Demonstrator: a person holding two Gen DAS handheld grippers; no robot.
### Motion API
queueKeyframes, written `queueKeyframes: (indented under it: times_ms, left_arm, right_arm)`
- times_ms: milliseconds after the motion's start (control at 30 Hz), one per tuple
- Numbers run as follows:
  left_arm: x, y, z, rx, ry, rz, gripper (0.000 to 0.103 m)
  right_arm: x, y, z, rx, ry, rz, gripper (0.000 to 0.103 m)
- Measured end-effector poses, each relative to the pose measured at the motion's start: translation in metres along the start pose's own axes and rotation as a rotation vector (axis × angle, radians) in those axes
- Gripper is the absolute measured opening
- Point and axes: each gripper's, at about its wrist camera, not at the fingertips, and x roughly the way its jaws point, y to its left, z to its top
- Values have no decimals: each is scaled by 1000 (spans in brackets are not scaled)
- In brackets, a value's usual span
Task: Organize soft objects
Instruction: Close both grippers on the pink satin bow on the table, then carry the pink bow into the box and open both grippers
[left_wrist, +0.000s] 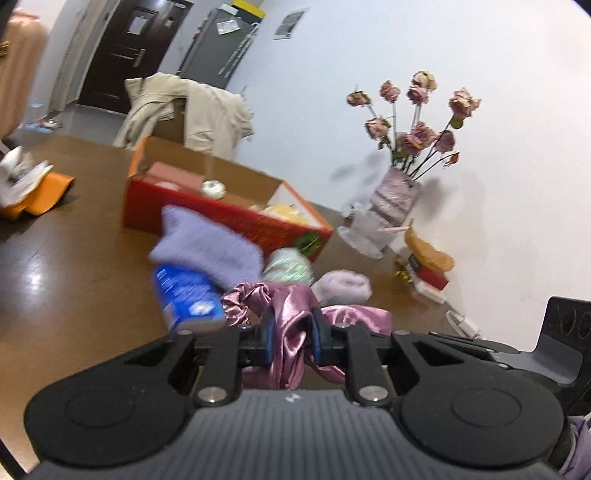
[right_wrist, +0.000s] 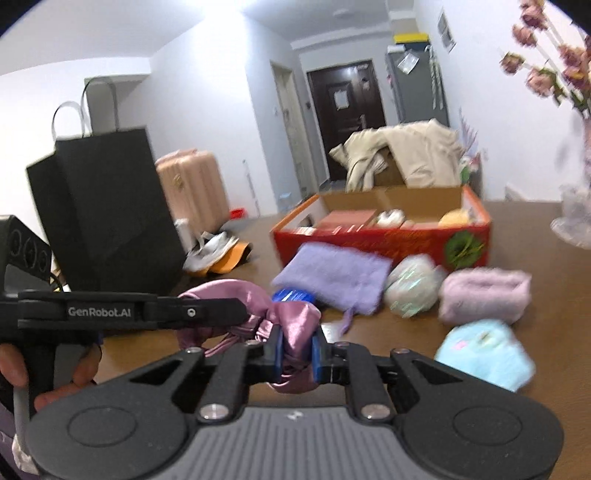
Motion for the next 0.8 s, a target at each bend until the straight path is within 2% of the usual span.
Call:
queueKeyframes:
  times_ms: [167,267,367,467,567,667,800]
  left_arm:
    - [31,-14,60,41,-41,-19,18]
    - [63,-12,105,63,-66,-10,19]
    - [101,4,139,56,-56,24,18]
    - [142,29,162,24,-14,68,19]
    - [180,56,171,-18,32,119,18]
    - [212,77,163,-20,99,178,19]
    - [224,95,148,16,155,224,22]
  right_arm:
    - [6,-30,51,-46,-57,14,14]
    - [30,-55,98,-64,-73,33,14]
    - [72,-80,139,-45,-35,54,14]
    - [122,-100,163,-35,41,70,14]
    - [175,-114,171,-52,108,58,14]
    - [221,-125,165,-57,194,53,14]
    - [260,-132,150,-30,301,67,15]
